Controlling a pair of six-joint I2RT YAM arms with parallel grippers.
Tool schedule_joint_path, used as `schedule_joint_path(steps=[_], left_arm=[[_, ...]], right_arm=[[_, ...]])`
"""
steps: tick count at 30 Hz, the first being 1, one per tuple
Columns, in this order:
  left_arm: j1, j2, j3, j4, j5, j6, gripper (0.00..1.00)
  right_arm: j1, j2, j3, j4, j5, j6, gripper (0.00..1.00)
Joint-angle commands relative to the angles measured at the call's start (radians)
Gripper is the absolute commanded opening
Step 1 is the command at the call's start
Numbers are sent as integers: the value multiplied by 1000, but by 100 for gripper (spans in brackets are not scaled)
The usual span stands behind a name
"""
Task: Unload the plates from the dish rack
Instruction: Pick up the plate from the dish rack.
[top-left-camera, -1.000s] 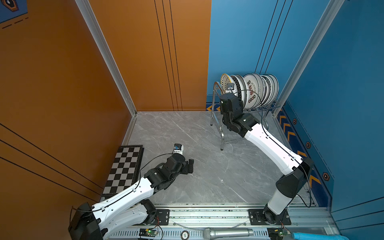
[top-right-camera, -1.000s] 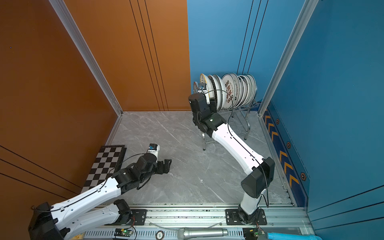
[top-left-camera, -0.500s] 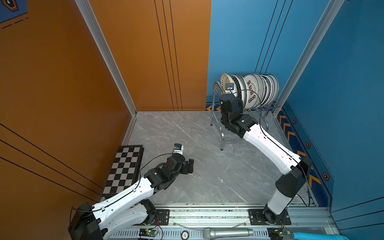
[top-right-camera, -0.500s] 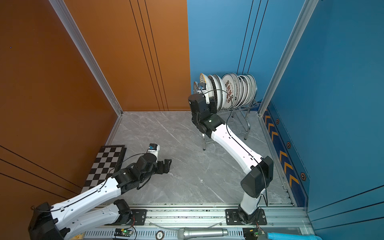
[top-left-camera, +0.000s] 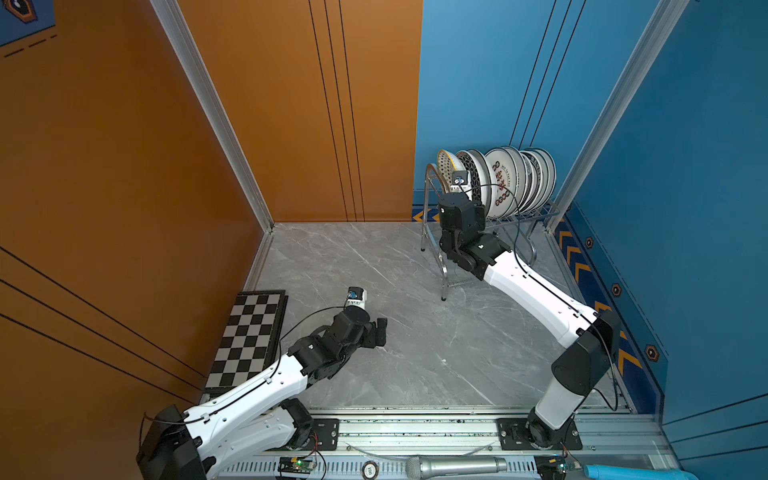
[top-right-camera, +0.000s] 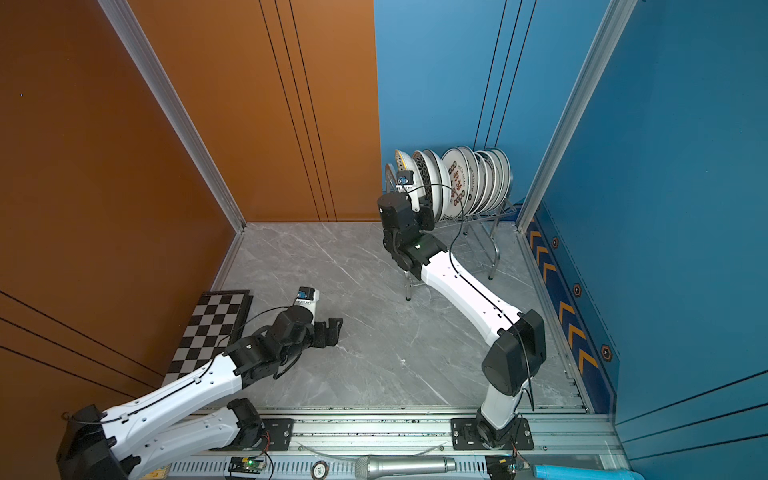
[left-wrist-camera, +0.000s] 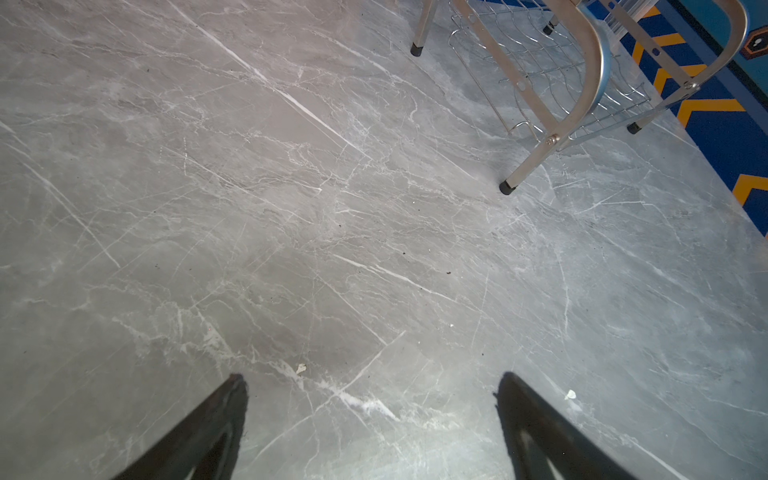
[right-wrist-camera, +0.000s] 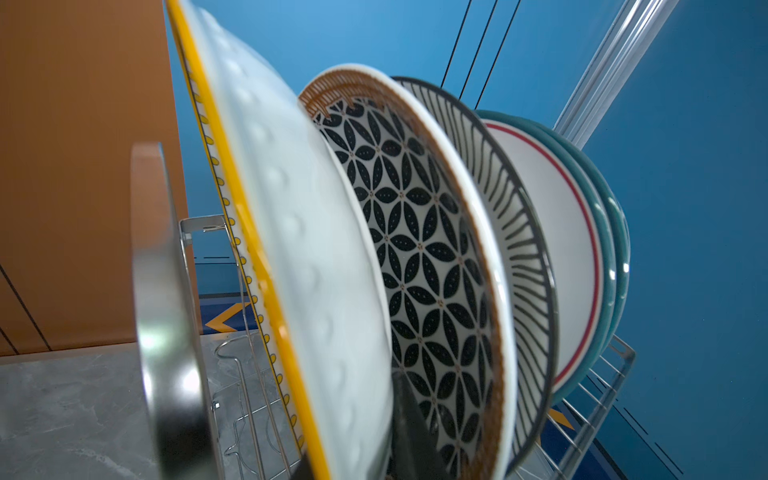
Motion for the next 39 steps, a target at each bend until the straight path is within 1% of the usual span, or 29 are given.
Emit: schedule_joint_path(steps=[1, 5, 7, 9, 13, 18, 26, 36, 39], left_arm=[[12, -12, -5, -7, 3, 15, 95], [12, -11, -5, -8, 4, 15, 95], [12, -13, -4, -6, 3, 14, 95], [11, -11, -5, -6, 4, 14, 95], [11, -8, -4, -4, 5, 14, 95], [12, -8, -4, -5, 3, 14, 95], [12, -40, -33, 37, 0, 19, 96], [13, -8, -21, 34, -3, 15, 96], [12, -7, -22, 34, -2, 15, 96]], right_arm=[[-1, 1, -25, 28, -71, -26, 11], [-1, -8, -20, 34, -71, -36, 9], [-1, -12, -21, 39, -71, -41, 7], [-1, -16, -26, 52, -68, -50, 2], [-2, -21, -27, 84, -69, -62, 0], [3, -29, -29, 146, -47, -91, 0], [12, -65, -94, 316, -10, -150, 0], [28, -101, -150, 512, 14, -230, 0], [29, -108, -151, 529, 13, -230, 0]])
